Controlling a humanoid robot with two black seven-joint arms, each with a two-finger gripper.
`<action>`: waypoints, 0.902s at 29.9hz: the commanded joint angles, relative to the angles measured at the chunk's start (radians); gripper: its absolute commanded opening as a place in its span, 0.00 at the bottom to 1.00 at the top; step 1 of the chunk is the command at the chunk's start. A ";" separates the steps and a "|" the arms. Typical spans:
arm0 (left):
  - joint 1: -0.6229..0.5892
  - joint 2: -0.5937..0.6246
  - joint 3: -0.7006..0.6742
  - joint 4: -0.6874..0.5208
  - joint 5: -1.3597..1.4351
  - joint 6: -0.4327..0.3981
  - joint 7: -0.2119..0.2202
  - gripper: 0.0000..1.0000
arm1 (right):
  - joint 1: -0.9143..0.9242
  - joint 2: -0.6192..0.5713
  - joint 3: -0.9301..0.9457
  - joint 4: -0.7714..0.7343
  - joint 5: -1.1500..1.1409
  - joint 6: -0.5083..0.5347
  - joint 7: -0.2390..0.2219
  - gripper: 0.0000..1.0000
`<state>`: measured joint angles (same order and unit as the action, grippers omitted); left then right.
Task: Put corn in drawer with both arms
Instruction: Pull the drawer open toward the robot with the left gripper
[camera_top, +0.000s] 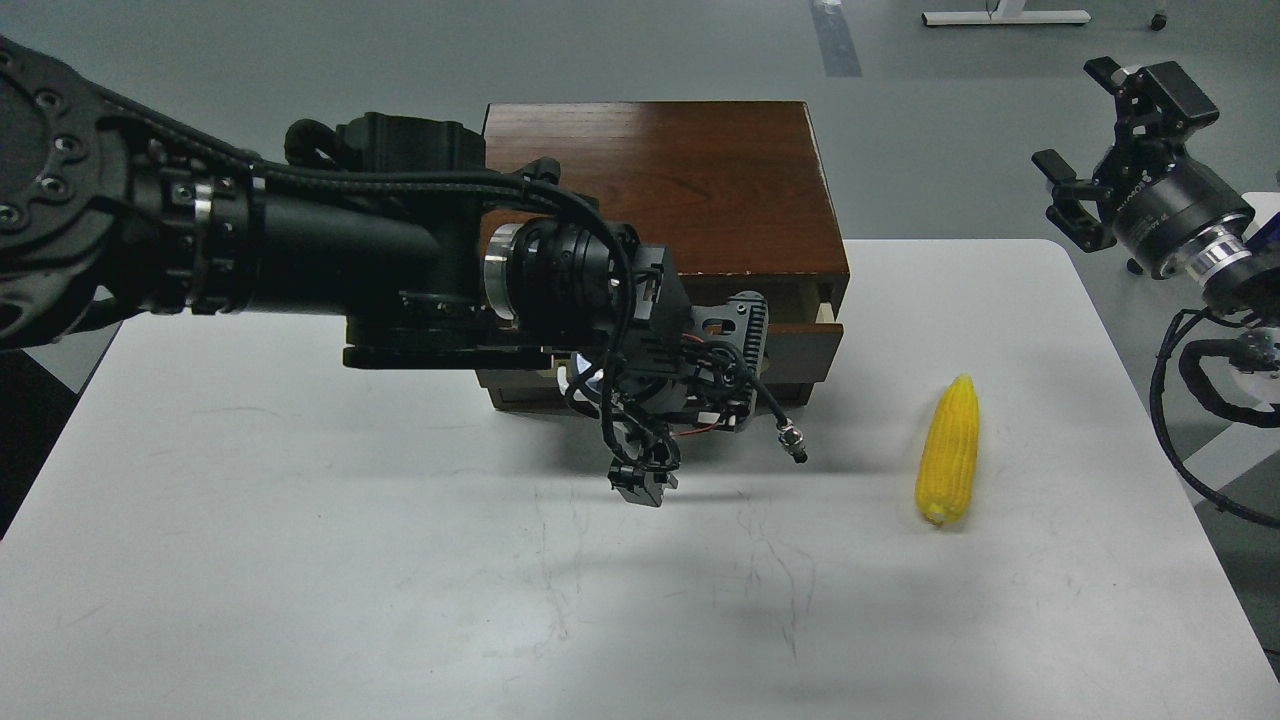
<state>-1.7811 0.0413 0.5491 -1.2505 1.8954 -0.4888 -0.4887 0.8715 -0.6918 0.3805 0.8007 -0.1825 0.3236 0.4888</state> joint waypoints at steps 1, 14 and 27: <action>-0.009 0.035 0.000 -0.079 -0.004 0.000 0.000 0.96 | 0.000 0.000 0.000 0.000 0.000 0.000 0.000 1.00; -0.009 0.051 -0.024 -0.115 -0.015 0.000 0.000 0.96 | 0.000 0.000 0.002 0.000 0.000 0.000 0.000 1.00; -0.037 0.075 -0.060 -0.112 -0.021 0.000 0.000 0.97 | 0.000 0.000 0.001 0.000 0.000 0.000 0.000 1.00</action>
<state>-1.8128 0.1027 0.4947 -1.3623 1.8747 -0.4888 -0.4892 0.8712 -0.6918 0.3826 0.8009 -0.1825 0.3237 0.4888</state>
